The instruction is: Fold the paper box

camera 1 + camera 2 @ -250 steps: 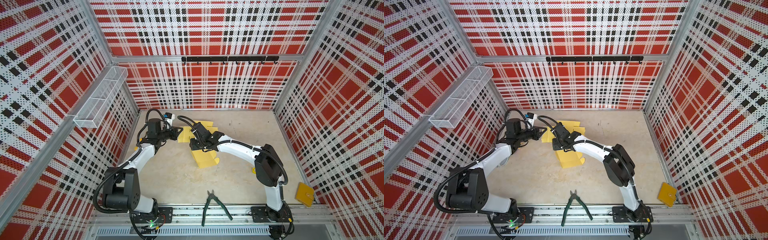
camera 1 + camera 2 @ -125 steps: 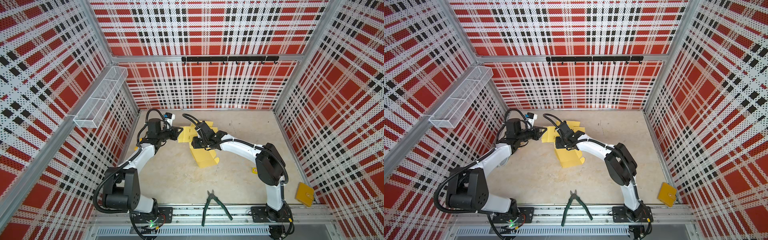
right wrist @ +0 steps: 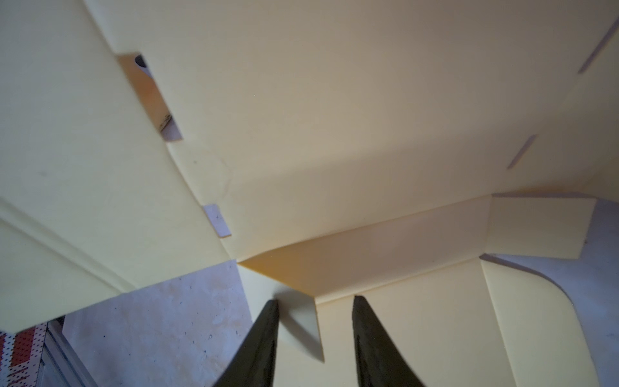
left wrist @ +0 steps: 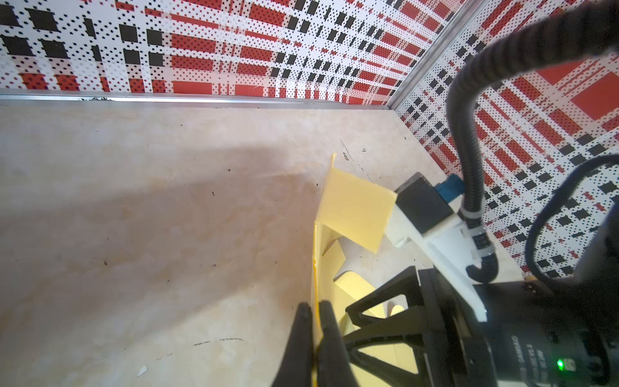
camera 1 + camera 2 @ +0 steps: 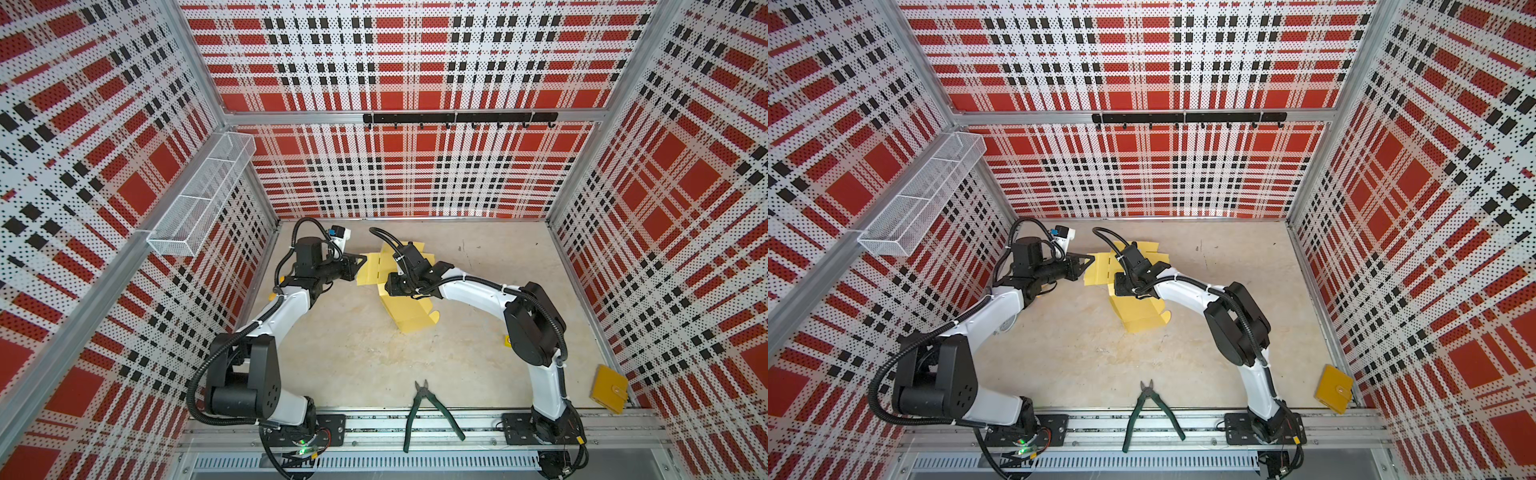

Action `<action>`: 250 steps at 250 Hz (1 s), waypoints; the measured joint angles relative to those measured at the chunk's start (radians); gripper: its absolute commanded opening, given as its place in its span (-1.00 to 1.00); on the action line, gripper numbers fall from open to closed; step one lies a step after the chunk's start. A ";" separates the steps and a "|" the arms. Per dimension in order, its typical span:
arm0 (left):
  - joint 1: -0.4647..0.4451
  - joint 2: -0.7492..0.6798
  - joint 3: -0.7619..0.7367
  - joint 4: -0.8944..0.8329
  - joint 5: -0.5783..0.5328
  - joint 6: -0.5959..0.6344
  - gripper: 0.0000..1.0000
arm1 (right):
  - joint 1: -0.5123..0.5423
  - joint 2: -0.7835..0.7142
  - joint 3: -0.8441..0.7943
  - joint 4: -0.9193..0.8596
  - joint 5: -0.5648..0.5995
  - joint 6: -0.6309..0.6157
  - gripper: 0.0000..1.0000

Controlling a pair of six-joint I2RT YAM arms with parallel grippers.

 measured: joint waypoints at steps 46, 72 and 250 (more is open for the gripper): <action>-0.002 0.006 0.000 0.003 0.005 0.005 -1.00 | -0.005 0.004 -0.026 0.036 -0.005 0.005 -0.16; -0.010 0.013 0.000 0.020 0.008 0.015 -1.00 | -0.010 -0.005 -0.054 0.059 -0.008 0.007 -0.07; -0.056 0.223 0.046 0.458 0.348 0.296 -0.71 | -0.272 -0.491 -0.103 -0.167 -0.079 -0.302 0.30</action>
